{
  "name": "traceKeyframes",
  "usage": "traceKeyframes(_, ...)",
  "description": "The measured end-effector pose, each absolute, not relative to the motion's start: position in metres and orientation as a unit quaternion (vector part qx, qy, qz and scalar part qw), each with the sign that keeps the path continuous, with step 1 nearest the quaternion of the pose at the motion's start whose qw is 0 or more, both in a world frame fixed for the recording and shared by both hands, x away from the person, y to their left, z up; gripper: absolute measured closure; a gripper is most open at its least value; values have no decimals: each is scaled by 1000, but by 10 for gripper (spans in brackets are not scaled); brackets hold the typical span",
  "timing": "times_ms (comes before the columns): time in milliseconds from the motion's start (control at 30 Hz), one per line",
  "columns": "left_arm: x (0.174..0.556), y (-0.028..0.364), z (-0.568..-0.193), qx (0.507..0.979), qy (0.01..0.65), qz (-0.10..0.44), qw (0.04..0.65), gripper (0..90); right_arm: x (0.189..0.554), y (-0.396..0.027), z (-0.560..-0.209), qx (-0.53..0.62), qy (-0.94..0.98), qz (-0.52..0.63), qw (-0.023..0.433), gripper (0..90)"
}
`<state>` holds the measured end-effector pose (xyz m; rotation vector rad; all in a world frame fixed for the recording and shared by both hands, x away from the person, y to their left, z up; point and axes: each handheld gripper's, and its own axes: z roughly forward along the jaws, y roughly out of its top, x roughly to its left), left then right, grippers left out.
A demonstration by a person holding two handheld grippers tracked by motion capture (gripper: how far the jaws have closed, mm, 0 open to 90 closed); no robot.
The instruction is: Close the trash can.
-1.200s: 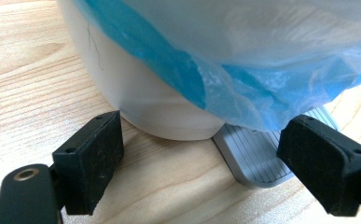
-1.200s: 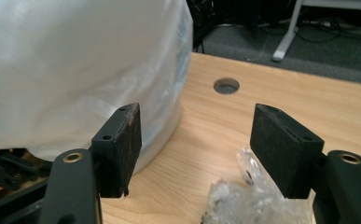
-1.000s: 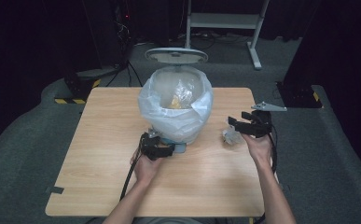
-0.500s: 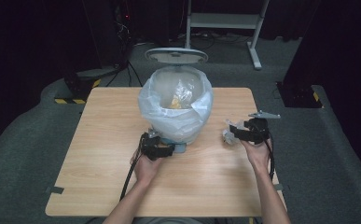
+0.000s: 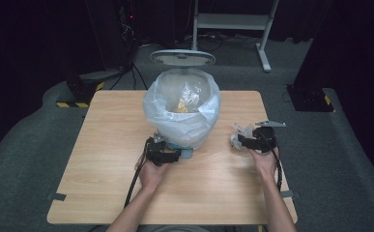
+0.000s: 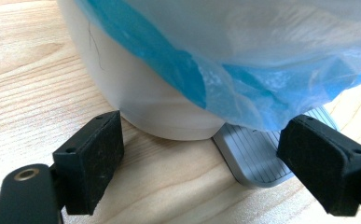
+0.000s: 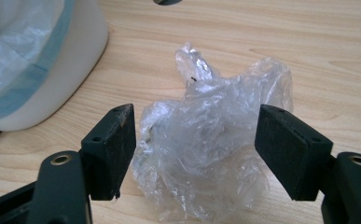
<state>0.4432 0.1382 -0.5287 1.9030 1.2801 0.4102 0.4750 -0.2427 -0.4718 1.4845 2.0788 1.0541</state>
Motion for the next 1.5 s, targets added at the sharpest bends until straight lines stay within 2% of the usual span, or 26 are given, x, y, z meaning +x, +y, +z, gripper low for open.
traceKeyframes(300,443,138,-529,750,505,162,395,146,479,-240,-482,532,746,357,184,322)
traceKeyframes(567,443,138,-529,750,505,162,395,147,481,-239,-497,533,754,338,182,386)
traceKeyframes(733,443,138,-529,750,505,162,395,147,479,-239,-504,526,759,339,182,503)
traceKeyframes(967,443,138,-529,750,505,162,395,148,477,-239,-507,517,762,344,184,615)
traceKeyframes(1000,443,138,-529,750,505,161,395,148,477,-239,-507,514,764,344,183,663)
traceKeyframes(1033,443,138,-529,750,505,161,395,148,477,-239,-507,514,764,344,183,663)
traceKeyframes(1067,443,138,-529,750,505,161,396,148,477,-238,-509,510,769,341,179,712)
traceKeyframes(1100,443,138,-529,750,505,161,396,148,477,-238,-509,510,769,341,179,712)
traceKeyframes(1133,443,138,-529,749,505,161,396,148,477,-236,-511,506,773,337,178,748)
traceKeyframes(1500,443,139,-529,749,506,160,397,149,475,-234,-517,502,779,331,179,854)
